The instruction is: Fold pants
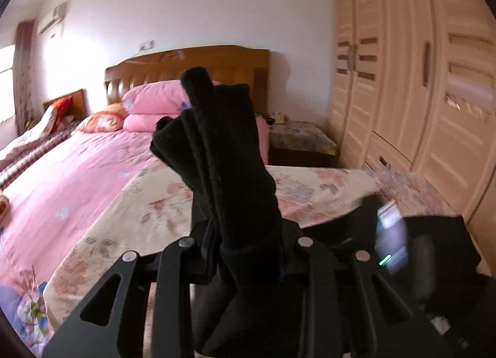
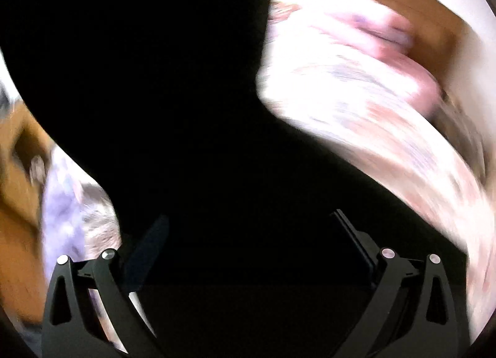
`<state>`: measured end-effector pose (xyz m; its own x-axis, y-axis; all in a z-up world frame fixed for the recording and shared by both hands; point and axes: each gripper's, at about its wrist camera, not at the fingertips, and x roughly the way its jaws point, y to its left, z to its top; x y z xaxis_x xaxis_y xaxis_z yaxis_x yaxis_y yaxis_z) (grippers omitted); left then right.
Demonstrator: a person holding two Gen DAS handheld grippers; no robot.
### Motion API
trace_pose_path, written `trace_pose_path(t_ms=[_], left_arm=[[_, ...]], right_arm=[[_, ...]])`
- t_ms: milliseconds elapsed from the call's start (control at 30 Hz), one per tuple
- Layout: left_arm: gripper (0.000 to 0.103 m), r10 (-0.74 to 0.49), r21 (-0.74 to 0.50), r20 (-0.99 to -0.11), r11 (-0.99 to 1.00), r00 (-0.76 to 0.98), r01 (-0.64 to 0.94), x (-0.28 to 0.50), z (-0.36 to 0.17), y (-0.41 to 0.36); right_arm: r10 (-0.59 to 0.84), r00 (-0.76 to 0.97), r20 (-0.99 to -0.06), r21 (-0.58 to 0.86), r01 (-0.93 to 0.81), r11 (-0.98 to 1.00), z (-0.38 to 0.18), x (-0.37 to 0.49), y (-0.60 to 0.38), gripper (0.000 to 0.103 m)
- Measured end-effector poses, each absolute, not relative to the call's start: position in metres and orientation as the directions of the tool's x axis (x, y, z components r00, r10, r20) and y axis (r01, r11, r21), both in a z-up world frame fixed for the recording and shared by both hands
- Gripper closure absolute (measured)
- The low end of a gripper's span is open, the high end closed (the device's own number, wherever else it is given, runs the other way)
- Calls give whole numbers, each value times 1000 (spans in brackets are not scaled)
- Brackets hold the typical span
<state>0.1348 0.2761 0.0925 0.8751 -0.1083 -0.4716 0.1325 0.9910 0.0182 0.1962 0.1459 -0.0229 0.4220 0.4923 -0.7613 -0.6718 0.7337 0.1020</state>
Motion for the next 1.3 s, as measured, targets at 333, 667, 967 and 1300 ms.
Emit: trace_pose_path(t_ms=[333,667,967,1300], left_arm=[[34,-148,334,-674,813,724,477,114,-59,89],[1,-168,178,-442,946,881,270,29,-1,160],[1,94,-87,-569,981,817,-174,42,-33,284],[1,115,-78,-604,976,789,-202,19,-58,298]], right_arm=[[402,660,-635,324,-245,914,-10,145,-92,4],[473,652,-593,452,-216,865,-28,125,-123,8],[764,389,-515,683,-353,640,-42,142,-30,27],[804,265,-532,778,-221,588,-74,160,-18,25]])
